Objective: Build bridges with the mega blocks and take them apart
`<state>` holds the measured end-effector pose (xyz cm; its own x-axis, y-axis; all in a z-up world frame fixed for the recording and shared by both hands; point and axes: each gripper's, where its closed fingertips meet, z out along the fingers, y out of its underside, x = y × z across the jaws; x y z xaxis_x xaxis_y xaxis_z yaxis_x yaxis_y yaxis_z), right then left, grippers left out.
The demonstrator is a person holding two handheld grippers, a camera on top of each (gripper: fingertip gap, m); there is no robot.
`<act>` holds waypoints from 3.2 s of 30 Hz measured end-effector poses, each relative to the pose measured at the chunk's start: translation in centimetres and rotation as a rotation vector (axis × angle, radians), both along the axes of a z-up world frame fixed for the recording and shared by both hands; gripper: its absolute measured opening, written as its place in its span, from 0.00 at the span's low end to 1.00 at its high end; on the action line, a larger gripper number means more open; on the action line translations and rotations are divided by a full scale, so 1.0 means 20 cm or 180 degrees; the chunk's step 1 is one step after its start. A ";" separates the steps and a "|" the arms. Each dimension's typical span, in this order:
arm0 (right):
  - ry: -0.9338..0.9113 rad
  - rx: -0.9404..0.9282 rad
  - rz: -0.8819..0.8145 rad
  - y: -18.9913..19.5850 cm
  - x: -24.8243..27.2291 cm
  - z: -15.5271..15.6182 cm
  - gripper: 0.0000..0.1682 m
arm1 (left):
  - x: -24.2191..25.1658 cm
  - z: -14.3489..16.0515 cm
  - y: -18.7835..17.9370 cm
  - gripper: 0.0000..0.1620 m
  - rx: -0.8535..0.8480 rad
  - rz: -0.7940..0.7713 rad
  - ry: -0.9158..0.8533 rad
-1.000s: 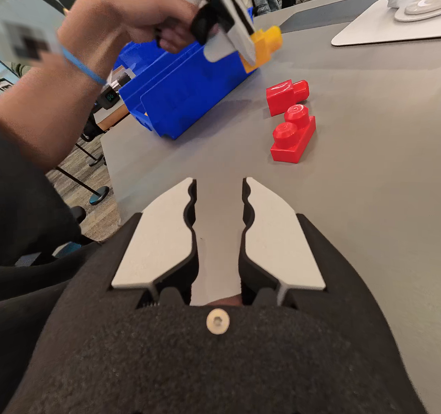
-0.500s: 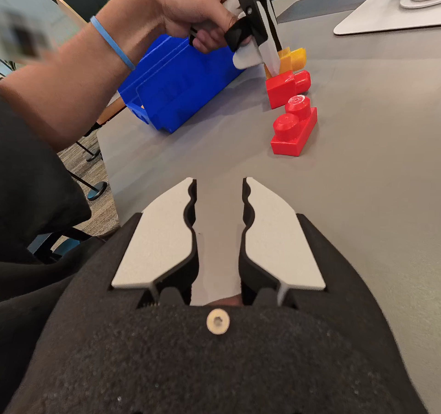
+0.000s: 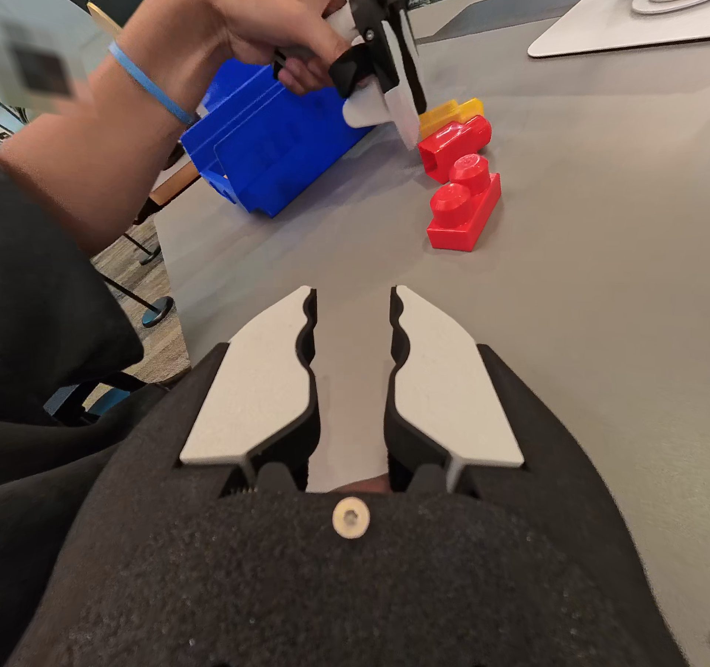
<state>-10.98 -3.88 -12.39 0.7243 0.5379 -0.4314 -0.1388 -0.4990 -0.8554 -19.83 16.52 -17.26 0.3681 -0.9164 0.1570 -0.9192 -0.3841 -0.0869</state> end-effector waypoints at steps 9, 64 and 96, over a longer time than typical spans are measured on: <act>-0.0005 0.0009 0.0021 -0.01 0.00 0.01 0.21 | 0.02 0.22 -0.17 0.46 0.0722 0.0917 -0.1045; 0.0120 -0.0075 0.0009 -0.01 0.04 0.01 0.21 | 0.12 -0.02 -0.10 0.46 0.1047 0.0503 -0.0720; -0.2636 -0.1708 -0.0559 0.67 -0.03 -0.33 0.22 | -0.25 0.30 -0.57 0.46 0.2619 0.0361 -0.2369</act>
